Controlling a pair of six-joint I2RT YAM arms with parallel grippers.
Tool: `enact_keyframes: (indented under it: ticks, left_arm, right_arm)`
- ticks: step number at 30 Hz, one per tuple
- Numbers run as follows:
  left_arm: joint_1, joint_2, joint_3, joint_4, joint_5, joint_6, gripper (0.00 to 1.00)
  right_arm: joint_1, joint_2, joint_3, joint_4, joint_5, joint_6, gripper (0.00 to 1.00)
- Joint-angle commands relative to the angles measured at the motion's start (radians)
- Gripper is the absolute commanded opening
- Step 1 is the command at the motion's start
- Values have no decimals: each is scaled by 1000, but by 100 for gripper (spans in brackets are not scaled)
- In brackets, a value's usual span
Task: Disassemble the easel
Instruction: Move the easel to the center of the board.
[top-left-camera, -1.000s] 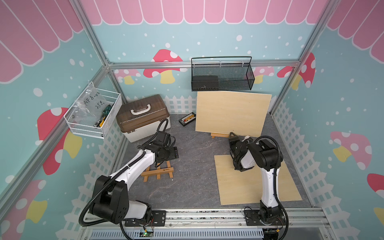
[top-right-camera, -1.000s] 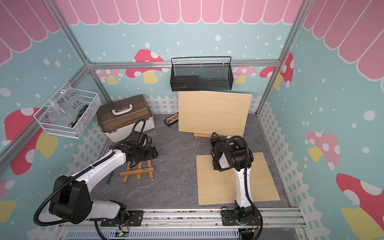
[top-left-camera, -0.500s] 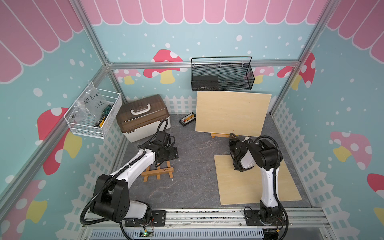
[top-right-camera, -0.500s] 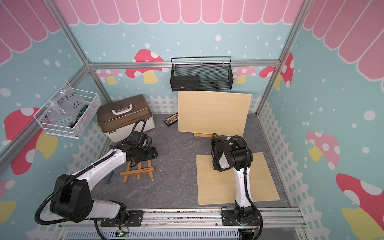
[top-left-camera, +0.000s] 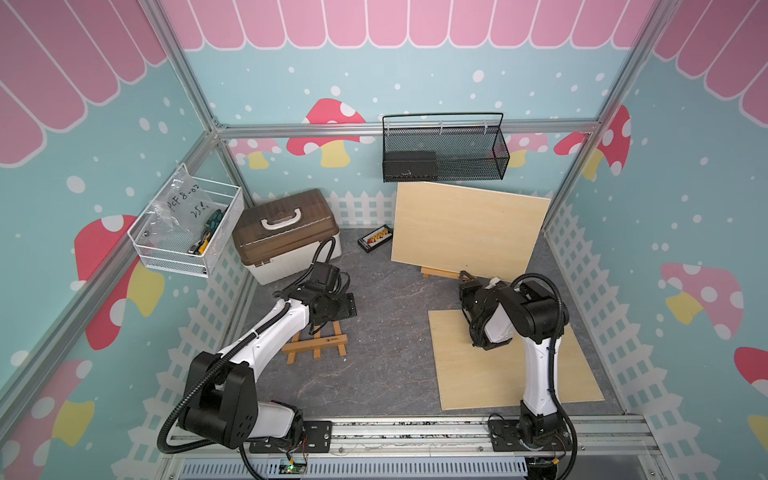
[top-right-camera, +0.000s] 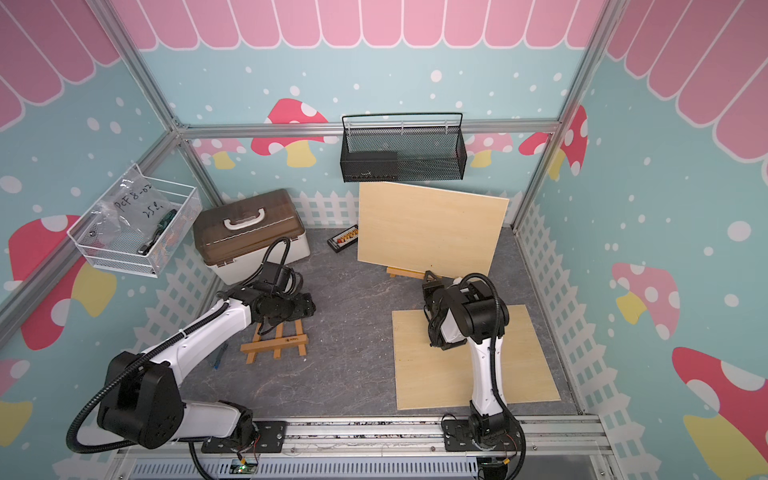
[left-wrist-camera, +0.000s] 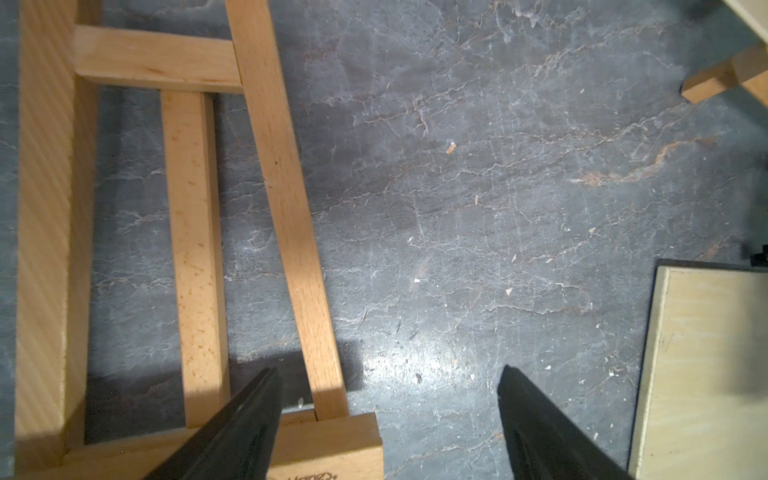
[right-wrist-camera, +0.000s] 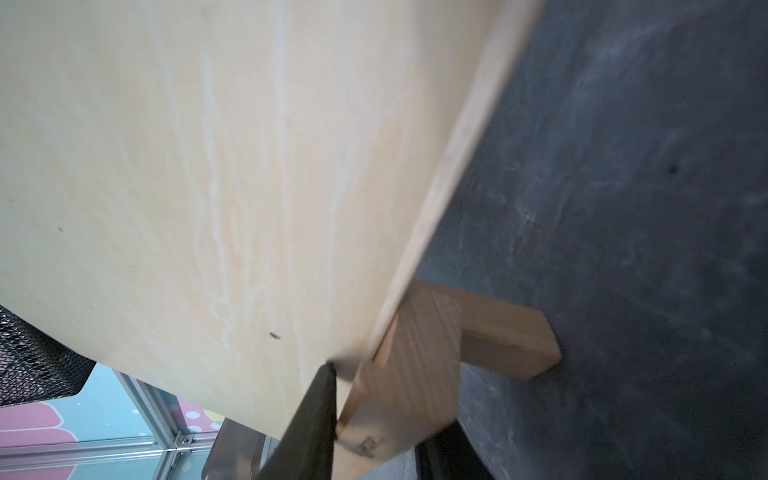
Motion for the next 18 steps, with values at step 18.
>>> enact_keyframes:
  ticks: [18]
  left_arm:
    - [7, -77, -35, -5, 1, -11, 85]
  right_arm:
    - [16, -48, -70, 2, -226, -50, 17]
